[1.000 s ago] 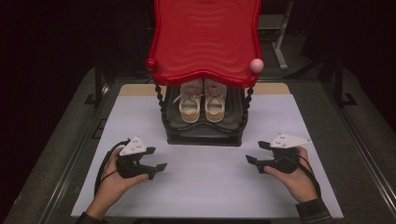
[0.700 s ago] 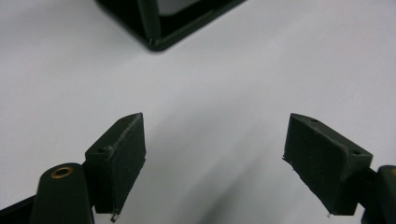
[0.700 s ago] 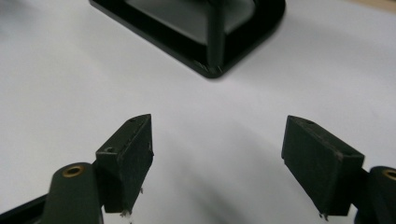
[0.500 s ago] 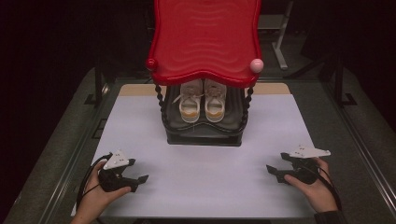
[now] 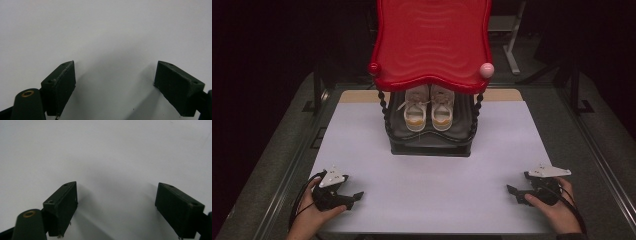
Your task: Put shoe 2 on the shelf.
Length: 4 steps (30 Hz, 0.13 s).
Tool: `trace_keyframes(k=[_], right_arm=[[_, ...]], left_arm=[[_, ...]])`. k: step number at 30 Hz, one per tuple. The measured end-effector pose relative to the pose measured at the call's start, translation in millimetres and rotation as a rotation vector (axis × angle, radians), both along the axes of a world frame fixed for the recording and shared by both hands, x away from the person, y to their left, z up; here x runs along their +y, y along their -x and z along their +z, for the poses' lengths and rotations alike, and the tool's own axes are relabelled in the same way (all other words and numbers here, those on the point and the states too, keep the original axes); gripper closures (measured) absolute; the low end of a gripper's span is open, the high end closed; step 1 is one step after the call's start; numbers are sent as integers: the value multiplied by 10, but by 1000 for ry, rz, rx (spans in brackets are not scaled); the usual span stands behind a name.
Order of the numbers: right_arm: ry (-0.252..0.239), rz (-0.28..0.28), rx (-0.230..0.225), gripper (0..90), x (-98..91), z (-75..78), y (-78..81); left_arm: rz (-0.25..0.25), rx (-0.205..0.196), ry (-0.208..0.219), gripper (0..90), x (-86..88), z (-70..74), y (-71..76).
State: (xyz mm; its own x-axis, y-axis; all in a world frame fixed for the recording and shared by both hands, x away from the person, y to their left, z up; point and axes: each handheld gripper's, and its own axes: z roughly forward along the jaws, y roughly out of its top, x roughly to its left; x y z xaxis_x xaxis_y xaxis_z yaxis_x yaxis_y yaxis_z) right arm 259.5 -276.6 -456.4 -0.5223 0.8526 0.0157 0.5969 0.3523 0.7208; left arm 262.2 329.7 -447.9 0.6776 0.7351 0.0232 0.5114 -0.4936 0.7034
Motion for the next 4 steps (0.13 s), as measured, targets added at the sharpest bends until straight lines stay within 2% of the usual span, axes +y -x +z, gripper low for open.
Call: trace_keyframes(k=[1, 4], right_arm=[[-1, -2, 3, 171, 0, -3, 0], [2, -4, 2, 160, 1, -4, 1]], left_arm=[[3, -6, 18, 159, 20, -18, 4], [4, -15, 15, 153, 14, -24, 18]])
